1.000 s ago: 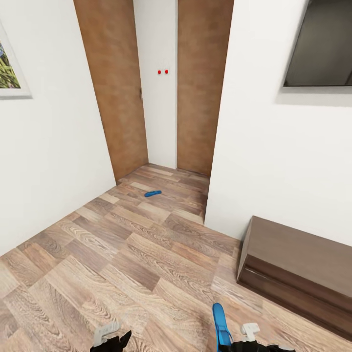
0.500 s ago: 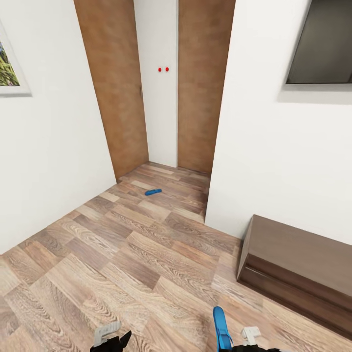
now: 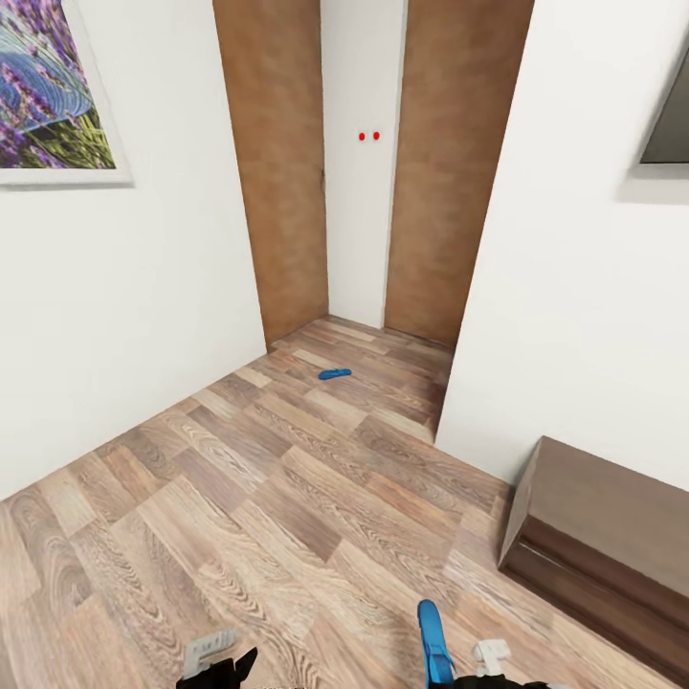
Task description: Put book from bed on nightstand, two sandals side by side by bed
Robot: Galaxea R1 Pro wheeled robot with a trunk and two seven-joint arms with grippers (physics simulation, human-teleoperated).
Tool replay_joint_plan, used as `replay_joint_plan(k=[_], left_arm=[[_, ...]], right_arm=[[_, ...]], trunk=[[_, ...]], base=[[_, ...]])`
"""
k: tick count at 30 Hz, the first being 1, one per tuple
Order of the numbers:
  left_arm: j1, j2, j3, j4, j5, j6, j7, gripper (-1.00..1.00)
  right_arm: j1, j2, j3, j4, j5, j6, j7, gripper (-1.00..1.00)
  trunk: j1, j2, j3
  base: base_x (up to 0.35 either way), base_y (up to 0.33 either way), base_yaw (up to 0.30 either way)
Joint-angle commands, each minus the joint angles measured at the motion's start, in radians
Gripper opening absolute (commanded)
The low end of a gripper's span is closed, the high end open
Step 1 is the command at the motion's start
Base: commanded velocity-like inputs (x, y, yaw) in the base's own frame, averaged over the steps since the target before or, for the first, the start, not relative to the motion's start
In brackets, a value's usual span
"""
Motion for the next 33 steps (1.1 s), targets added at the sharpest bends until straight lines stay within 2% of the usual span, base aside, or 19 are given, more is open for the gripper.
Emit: replay_joint_plan(k=[1,25,33], left_arm=[[-0.001,0.001,-0.005,0.000,0.010,0.002,0.000,1.00],[-0.001,0.001,-0.005,0.000,0.010,0.002,0.000,1.00],[-0.001,0.001,-0.005,0.000,0.010,0.001,0.000,1.00]], right_arm=[[0.000,0.000,-0.002,-0.002,-0.005,0.010,0.005,-1.00],[0.000,0.001,-0.002,-0.002,-0.005,0.010,0.005,-1.00],[0.000,0.000,-0.002,-0.001,-0.004,0.008,0.005,-1.00]], trunk=[[0.000,0.000,-0.001],[0.000,0.000,-0.001],[0.000,0.000,-0.001]], base=[[0.000,0.000,0.292],[0.000,0.000,0.292],[0.000,0.000,0.089]])
